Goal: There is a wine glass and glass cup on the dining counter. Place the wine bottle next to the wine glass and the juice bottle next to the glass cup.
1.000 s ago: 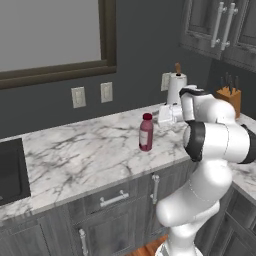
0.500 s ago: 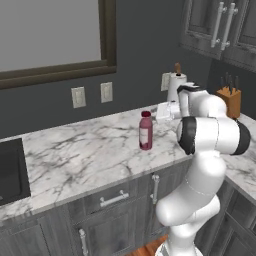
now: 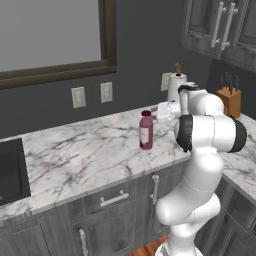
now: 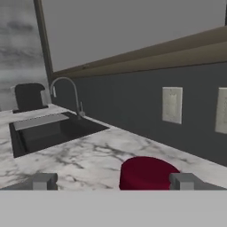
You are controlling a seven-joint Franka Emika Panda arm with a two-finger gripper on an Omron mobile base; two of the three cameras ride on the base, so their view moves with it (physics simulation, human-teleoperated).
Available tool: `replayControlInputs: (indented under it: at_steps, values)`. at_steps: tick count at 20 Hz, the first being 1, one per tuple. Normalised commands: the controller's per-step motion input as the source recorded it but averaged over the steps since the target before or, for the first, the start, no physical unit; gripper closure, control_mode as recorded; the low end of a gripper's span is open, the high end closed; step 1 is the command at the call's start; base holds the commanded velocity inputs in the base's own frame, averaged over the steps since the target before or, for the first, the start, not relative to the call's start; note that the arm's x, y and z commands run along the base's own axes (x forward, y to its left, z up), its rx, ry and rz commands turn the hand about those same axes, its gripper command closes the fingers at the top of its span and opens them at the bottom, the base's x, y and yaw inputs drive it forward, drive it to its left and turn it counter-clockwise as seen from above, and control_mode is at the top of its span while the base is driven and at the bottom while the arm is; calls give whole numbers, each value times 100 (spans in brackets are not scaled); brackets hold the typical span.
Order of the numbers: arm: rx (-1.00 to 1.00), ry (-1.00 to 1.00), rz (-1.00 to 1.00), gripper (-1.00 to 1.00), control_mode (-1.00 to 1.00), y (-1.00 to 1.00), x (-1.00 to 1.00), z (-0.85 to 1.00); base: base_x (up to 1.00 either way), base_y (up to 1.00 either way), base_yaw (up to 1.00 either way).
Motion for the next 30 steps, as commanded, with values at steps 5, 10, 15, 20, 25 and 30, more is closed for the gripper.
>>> replayControlInputs:
  at_steps: [5,10,15,20,25,30]
  values:
    - [4,0,0,-100,-100,0,-7,-6,0,0,0]
    - [3,0,0,-100,-100,0,-5,-4,0,0,0]
    - [3,-1,0,-100,-100,0,-30,0,0,0,0]
    - [0,-1,0,-100,-100,1,-12,-1,0,0,0]
    - [0,0,0,-100,-100,6,0,-14,0,0,0]
    - [0,0,0,-100,-100,1,1,-10,0,0,0]
